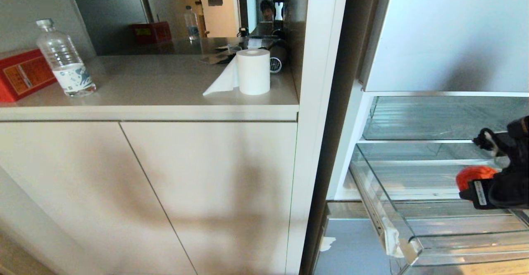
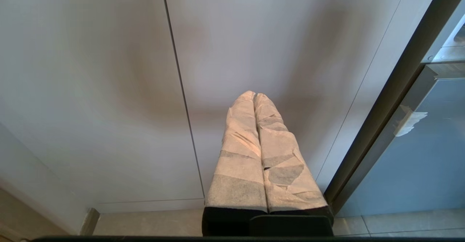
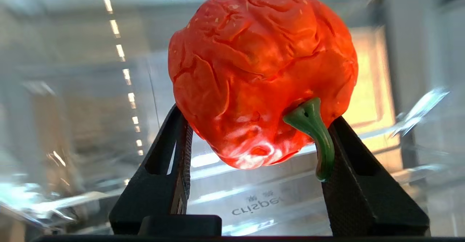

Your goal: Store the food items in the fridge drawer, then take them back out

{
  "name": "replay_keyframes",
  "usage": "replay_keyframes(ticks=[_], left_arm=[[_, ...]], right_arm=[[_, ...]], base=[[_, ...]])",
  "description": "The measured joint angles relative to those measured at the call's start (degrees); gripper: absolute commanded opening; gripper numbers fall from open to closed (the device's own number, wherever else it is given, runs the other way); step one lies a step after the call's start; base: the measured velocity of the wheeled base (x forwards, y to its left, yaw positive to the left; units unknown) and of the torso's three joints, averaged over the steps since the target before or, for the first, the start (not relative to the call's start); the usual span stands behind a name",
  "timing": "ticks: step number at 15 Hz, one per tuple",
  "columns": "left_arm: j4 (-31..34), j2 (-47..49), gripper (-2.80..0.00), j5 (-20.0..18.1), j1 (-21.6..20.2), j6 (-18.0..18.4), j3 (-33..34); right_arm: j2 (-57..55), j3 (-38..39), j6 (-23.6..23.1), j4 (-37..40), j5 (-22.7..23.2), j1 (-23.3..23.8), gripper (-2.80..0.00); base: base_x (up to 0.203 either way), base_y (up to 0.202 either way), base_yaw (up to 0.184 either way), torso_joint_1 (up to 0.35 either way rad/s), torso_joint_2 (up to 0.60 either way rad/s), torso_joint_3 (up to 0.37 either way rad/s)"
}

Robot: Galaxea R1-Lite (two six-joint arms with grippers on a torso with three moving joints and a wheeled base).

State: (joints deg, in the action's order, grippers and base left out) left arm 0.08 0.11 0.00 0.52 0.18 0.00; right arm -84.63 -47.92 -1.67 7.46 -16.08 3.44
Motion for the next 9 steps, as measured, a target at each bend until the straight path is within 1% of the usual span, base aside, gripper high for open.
replay_keyframes(ticks=[3, 6, 9], left_arm=[[0.01, 0.00, -2.80, 0.00, 0.00, 0.00, 0.00], [0.01, 0.00, -2.80, 0.00, 0.00, 0.00, 0.00], [0.01, 0.00, -2.80, 0.00, 0.00, 0.00, 0.00]], right_arm=[[11.10, 3.82, -0.26, -6.58, 0.10, 0.00, -2.80], [26.57, 7.29, -0.26, -11.60, 0.73, 0.00, -2.80], [42.99, 13.66, 0.28, -14.18, 4.81, -0.02, -2.80]], base=[[0.000, 0.000, 0.000, 0.000, 0.00, 0.000], [0.000, 0.000, 0.000, 0.000, 0.00, 0.000], [0.000, 0.000, 0.000, 0.000, 0.00, 0.000]])
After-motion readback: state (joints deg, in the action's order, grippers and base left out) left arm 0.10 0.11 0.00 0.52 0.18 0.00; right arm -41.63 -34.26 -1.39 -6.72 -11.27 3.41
